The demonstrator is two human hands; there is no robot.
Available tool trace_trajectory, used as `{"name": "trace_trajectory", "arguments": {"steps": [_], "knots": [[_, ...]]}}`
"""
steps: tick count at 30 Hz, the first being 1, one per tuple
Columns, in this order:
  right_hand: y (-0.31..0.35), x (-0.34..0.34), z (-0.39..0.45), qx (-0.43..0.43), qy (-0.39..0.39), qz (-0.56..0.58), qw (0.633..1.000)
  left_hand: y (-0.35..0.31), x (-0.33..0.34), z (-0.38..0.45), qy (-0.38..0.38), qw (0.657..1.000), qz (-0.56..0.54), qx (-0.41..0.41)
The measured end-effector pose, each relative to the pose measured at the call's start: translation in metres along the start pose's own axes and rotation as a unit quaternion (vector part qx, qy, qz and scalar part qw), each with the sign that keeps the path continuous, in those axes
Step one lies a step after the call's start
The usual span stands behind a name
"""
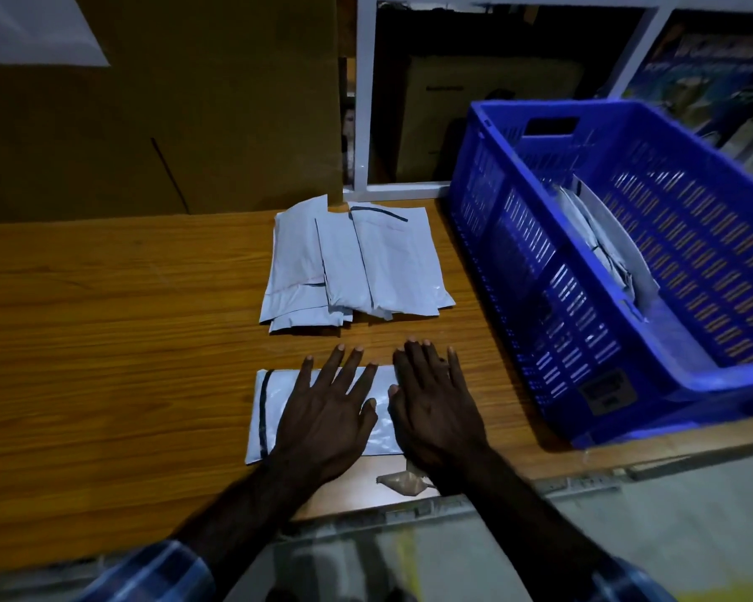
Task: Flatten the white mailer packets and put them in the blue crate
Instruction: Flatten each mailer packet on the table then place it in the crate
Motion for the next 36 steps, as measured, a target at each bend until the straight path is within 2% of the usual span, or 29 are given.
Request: {"name": "trace_trajectory", "arguments": {"steps": [3,9,13,18,22,26,30,36], "knots": [[0.011,0.0,-0.002,-0.043,0.003,0.012,0.999,0.0,0.0,0.001,0.002,1.0,0.007,0.005],[0.005,0.001,-0.006,-0.042,-0.02,0.05,0.998,0.009,-0.002,-0.005,-0.003,1.0,-0.015,0.009],[-0.01,-0.001,-0.01,0.021,0.01,0.056,0.998,0.056,-0.004,-0.033,-0.006,0.998,-0.043,-0.052],[-0.007,-0.008,-0.003,0.019,0.015,0.033,0.999,0.066,-0.017,-0.039,0.001,0.992,-0.071,-0.1],[0.025,-0.01,0.011,-0.016,0.016,0.077,0.997,0.031,-0.024,-0.015,-0.048,0.996,-0.045,-0.057],[0.044,0.007,0.0,-0.044,0.018,0.092,0.995,0.015,-0.007,-0.01,-0.008,0.999,-0.027,-0.036],[0.041,0.01,-0.002,-0.048,-0.001,0.08,0.996,0.018,0.0,-0.011,-0.008,1.0,-0.012,-0.023],[0.02,0.002,-0.006,0.019,0.02,0.042,0.999,0.042,-0.001,-0.025,-0.001,0.998,-0.043,-0.054]]}}
Point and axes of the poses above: each hand's wrist, its own z-axis towards the middle knuckle, its own x-axis out of the palm, y = z × x, the point moved 1 cm from there along z, towards the middle knuckle, and after that the axes turned 9 degrees about -y, right-handed, at the moved point
